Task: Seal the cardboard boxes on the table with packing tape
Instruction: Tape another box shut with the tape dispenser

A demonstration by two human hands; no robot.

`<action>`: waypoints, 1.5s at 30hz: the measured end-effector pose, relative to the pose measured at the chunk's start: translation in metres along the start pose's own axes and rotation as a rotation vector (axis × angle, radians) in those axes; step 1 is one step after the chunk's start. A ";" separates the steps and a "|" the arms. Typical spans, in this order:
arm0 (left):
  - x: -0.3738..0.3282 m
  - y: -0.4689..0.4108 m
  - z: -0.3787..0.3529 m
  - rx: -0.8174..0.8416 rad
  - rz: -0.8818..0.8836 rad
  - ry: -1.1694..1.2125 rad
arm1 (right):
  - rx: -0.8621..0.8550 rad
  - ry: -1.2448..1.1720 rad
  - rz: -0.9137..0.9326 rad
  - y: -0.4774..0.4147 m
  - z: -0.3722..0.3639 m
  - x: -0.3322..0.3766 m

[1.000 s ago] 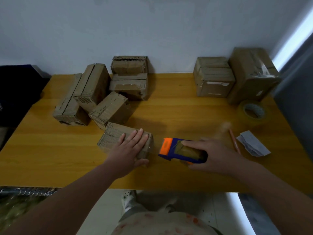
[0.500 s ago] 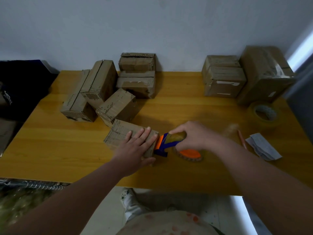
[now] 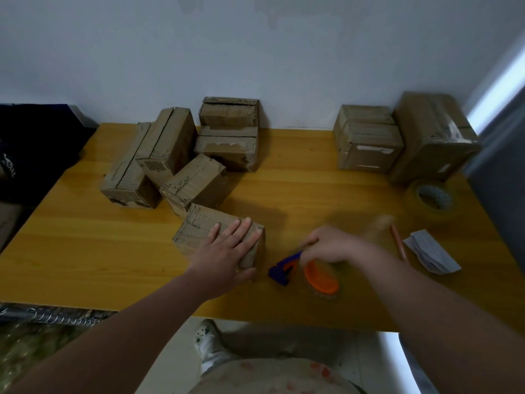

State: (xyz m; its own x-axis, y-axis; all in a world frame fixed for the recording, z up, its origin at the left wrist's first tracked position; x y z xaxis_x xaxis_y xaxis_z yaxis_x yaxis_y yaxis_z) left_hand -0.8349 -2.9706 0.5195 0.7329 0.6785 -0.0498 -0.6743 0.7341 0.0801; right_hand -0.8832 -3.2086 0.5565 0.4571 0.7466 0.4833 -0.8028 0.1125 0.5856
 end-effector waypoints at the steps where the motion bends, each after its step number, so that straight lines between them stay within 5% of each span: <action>1: -0.001 0.000 0.000 -0.005 -0.001 0.016 | 0.000 0.020 -0.003 0.002 -0.001 -0.004; 8: -0.011 0.003 0.008 0.008 -0.120 0.100 | -0.345 -0.507 -0.177 0.022 0.018 -0.046; 12: -0.020 -0.003 0.011 0.083 -0.318 0.083 | -0.509 -0.523 -0.250 0.019 0.008 -0.062; 20: -0.013 -0.018 0.020 0.030 -0.132 0.140 | -0.496 -0.146 -0.252 0.014 -0.008 -0.067; 26: -0.022 -0.043 0.015 0.032 0.182 0.008 | -0.422 0.075 -0.295 0.011 -0.008 -0.056; 36: -0.005 -0.058 0.020 0.116 -0.144 0.033 | -0.617 -0.343 -0.087 0.032 0.017 -0.064; 45: 0.003 -0.066 0.020 0.144 -0.300 0.015 | -0.558 -0.419 0.132 0.042 0.034 -0.048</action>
State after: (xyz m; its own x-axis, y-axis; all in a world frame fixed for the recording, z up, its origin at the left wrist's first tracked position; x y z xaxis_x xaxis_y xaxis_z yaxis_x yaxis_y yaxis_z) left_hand -0.7866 -3.0174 0.5339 0.8948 0.4335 -0.1066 -0.4078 0.8909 0.2000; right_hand -0.9257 -3.2618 0.5797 0.3611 0.4751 0.8024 -0.8870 0.4406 0.1382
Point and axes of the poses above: each hand's wrist, its own y-axis away from the middle knuckle, its own z-axis out of the back of the hand, x = y × z, the point moved 1 cm from there along -y, towards the middle knuckle, and after that the axes turned 8 degrees about -x, right-handed, at the moved point
